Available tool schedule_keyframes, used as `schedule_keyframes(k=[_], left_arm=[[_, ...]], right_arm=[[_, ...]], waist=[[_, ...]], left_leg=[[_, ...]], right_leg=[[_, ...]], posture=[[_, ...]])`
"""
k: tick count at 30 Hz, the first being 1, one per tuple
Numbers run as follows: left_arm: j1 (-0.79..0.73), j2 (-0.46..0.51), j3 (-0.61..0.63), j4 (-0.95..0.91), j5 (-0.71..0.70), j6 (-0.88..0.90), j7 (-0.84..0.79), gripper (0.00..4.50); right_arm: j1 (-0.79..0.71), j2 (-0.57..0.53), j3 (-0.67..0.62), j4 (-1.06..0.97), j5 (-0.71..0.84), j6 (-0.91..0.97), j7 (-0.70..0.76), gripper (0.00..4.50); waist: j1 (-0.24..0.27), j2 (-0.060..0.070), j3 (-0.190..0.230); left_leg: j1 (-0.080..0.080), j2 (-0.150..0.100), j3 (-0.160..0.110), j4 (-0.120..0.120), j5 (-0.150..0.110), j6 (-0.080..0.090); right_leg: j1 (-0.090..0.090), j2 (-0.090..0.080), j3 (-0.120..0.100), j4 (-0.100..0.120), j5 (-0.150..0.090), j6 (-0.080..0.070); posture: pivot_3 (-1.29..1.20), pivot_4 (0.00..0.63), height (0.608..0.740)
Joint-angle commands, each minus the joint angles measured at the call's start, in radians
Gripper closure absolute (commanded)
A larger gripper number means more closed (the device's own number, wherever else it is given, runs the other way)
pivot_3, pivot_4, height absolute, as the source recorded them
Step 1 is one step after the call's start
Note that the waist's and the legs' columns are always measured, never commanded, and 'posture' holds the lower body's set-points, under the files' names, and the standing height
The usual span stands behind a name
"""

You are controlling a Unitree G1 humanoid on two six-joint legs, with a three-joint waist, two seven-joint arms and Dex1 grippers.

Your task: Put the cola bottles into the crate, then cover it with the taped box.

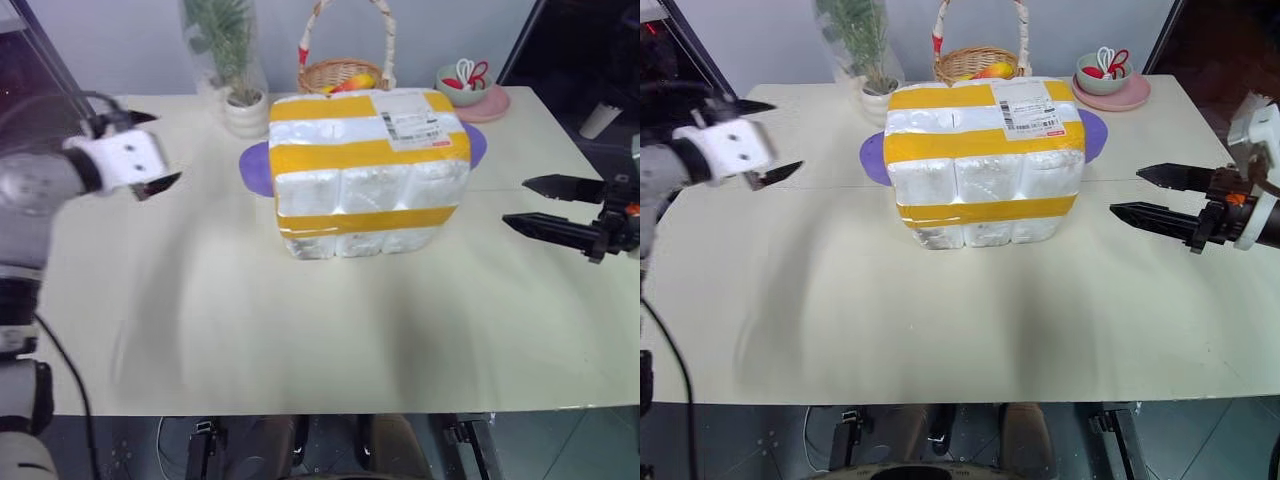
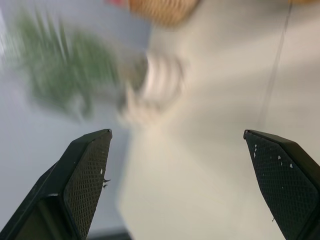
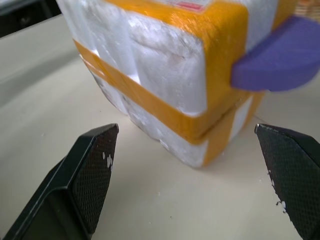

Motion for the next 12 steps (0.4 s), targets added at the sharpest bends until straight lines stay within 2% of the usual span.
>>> schedule_keyframes(k=[1, 3, 4, 5, 7, 12], left_arm=[[0.009, 0.03, 0.087, -0.033, -0.345, 0.375, -0.326, 0.07], [-0.015, 0.083, 0.123, -0.074, -0.562, 0.682, -0.52, 0.07], [-0.042, 0.116, 0.117, -0.074, -0.624, 0.812, -0.586, 0.07], [-0.06, 0.137, 0.107, -0.071, -0.649, 0.858, -0.634, 0.07], [-0.077, 0.165, 0.064, -0.066, -0.646, 0.84, -0.678, 0.07], [-0.164, 0.116, 0.015, -0.034, -0.597, 0.815, -0.657, 0.07]], right_arm=[[-0.012, -0.025, -0.028, 0.008, -0.012, -0.034, 0.026, 0.0], [-0.004, -0.038, -0.019, 0.021, -0.022, -0.044, 0.056, 0.0], [-0.001, -0.045, -0.015, 0.027, -0.026, -0.049, 0.074, 0.0], [-0.001, -0.05, -0.011, 0.033, -0.026, -0.053, 0.092, 0.0], [-0.009, -0.058, -0.006, 0.044, -0.023, -0.059, 0.124, 0.0], [-0.077, -0.052, 0.041, 0.101, -0.051, -0.077, 0.117, 0.0]], waist=[[0.003, 0.0, 0.0], [-0.003, 0.0, 0.0], [-0.004, -0.001, 0.0], [-0.006, -0.001, 0.001], [-0.011, -0.001, 0.001], [-0.014, 0.001, -0.001]], left_leg=[[0.0, 0.0, 0.0, 0.001, 0.0, 0.0], [-0.001, 0.0, 0.0, 0.002, -0.001, 0.002], [-0.001, 0.0, 0.0, 0.002, -0.001, 0.002], [-0.001, 0.0, 0.0, 0.002, -0.001, 0.002], [0.0, 0.0, 0.0, 0.002, -0.001, 0.002], [0.002, 0.0, 0.0, 0.001, -0.001, 0.001]], right_leg=[[0.0, 0.0, 0.0, 0.0, 0.0, 0.0], [0.0, 0.0, 0.0, 0.001, 0.0, 0.0], [0.0, 0.001, 0.0, 0.001, 0.0, 0.0], [0.0, 0.001, 0.0, 0.001, 0.0, 0.0], [0.0, 0.001, 0.0, 0.001, 0.0, 0.0], [0.001, 0.001, 0.0, 0.001, 0.0, 0.0]], posture=[[0.0, 0.15, 0.74], [0.0, 0.15, 0.74], [0.0, 0.15, 0.74], [0.0, 0.15, 0.74], [0.0, 0.15, 0.74], [0.0, 0.15, 0.74]])
